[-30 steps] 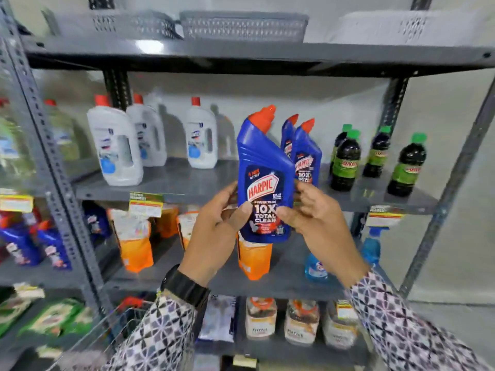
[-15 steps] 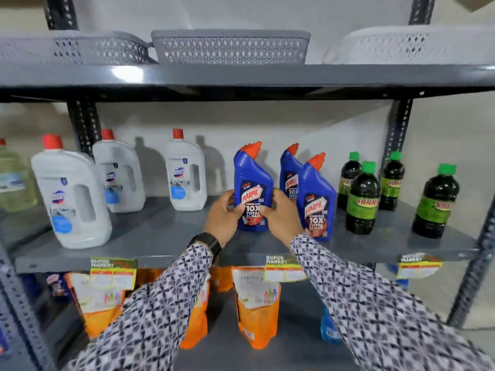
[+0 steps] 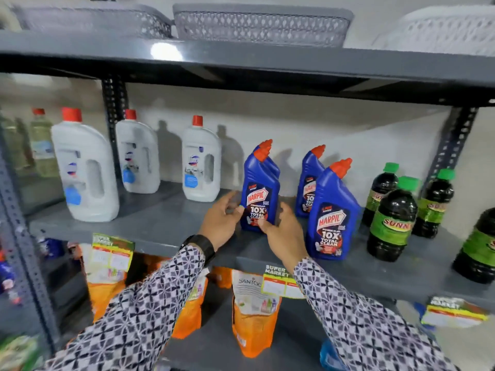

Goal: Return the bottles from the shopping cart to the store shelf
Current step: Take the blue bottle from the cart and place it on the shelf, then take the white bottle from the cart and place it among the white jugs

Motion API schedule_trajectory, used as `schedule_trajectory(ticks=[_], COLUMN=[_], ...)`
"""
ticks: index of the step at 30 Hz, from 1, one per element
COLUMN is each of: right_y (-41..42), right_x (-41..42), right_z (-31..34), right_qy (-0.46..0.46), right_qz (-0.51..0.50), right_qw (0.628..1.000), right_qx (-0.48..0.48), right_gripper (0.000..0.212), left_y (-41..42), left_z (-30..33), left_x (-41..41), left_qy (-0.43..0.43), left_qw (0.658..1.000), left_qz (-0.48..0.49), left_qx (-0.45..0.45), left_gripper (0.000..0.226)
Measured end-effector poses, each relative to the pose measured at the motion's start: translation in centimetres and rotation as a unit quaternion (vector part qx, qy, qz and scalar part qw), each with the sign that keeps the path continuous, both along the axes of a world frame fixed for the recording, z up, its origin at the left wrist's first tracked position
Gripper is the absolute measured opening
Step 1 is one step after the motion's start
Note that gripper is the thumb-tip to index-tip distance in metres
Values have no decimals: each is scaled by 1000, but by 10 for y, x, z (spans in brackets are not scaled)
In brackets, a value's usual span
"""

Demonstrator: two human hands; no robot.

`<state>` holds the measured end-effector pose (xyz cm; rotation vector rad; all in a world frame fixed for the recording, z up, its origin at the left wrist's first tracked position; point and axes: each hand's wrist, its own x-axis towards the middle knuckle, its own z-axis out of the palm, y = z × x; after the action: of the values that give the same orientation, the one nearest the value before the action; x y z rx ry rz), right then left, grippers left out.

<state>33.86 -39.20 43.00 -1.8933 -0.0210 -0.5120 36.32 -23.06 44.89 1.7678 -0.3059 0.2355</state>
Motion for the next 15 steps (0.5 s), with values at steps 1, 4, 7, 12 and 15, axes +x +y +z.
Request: schedule_trajectory(ticks=[1,4,7,12,15], right_y=[1,12,39,122,190], right_x=[-9,-40,-70,-105,-123], right_z=[0,-1,-12,-72,-126], right_qy=[-18,-98,-162,-137,-57], right_qz=[0,41,157,365,462], right_qw=[1000,993,971,912,869], right_qx=[-7,-44,-74,-128,-165], right_gripper=[61,59,50,44,47], left_y=[6,35,72,146,200], left_z=[-1,-13,-42,-121,-185], left_x=[-12,-58,-128,-230,-271], left_qy=[-14,-78,-96,-11,59], left_qw=[1000,992,973,933,898], left_qz=[28,97,193,342,417], left_qx=[2,-20,-77,-109,-127], left_gripper=[49,37,30,27,22])
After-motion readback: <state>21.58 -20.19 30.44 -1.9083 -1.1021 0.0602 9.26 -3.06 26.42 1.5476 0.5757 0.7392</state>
